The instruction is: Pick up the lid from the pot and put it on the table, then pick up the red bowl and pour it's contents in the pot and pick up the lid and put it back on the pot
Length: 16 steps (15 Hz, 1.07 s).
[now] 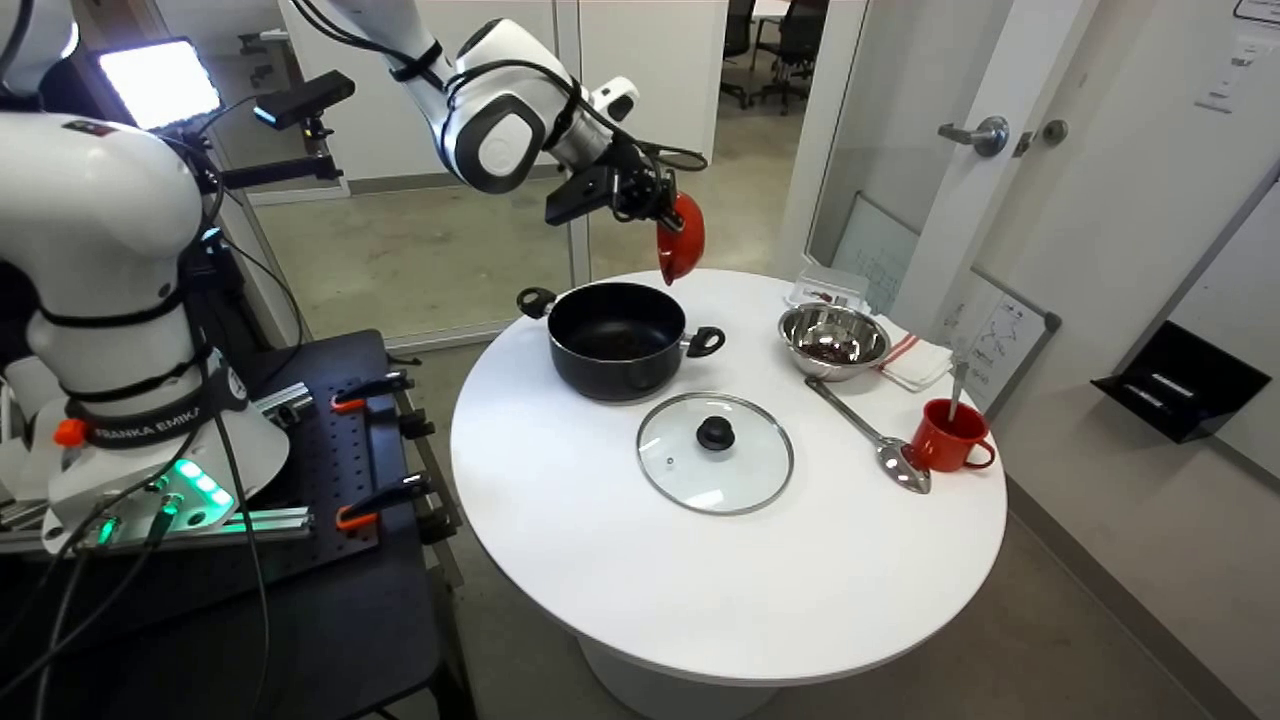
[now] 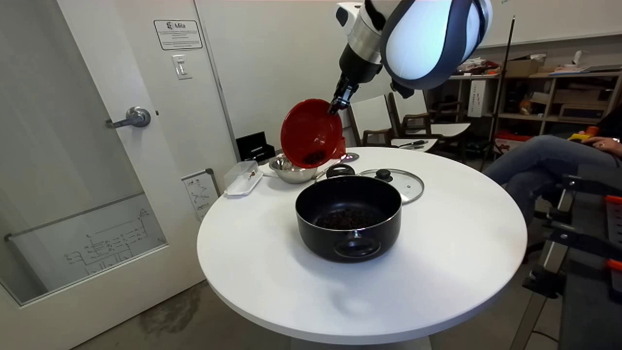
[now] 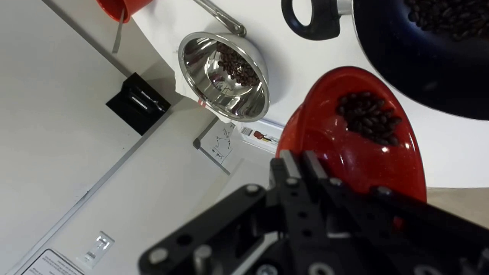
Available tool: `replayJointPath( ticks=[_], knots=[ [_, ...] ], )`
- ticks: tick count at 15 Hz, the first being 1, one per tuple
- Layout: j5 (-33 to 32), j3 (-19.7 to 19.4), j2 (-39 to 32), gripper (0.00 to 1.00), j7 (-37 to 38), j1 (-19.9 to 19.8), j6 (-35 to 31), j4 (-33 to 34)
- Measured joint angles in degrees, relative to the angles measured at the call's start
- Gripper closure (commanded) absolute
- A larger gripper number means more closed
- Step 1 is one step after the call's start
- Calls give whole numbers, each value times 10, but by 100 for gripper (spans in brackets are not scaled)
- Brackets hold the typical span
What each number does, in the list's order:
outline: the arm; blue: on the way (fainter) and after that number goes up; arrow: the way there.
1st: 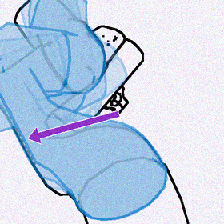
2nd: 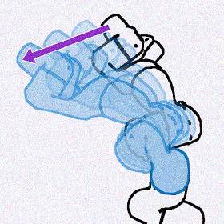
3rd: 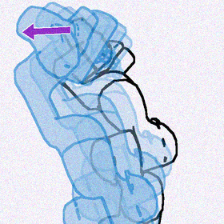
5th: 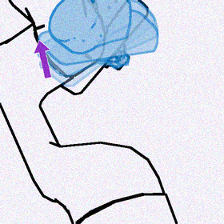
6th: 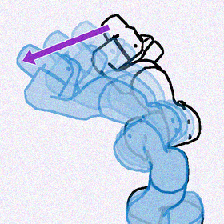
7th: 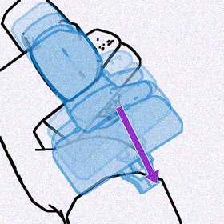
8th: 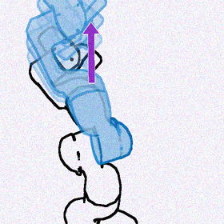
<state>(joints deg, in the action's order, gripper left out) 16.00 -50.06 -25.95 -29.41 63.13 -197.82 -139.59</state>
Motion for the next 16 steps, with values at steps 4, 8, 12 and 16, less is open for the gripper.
replayJointPath(
  ticks=[4,8,12,16],
  knots=[
    [10,-47,-25,98,6,58,0,-3],
    [9,-88,-56,98,40,108,0,-12],
    [9,-104,-88,98,76,137,0,-27],
    [9,-117,-122,98,105,160,0,-33]
  ],
)
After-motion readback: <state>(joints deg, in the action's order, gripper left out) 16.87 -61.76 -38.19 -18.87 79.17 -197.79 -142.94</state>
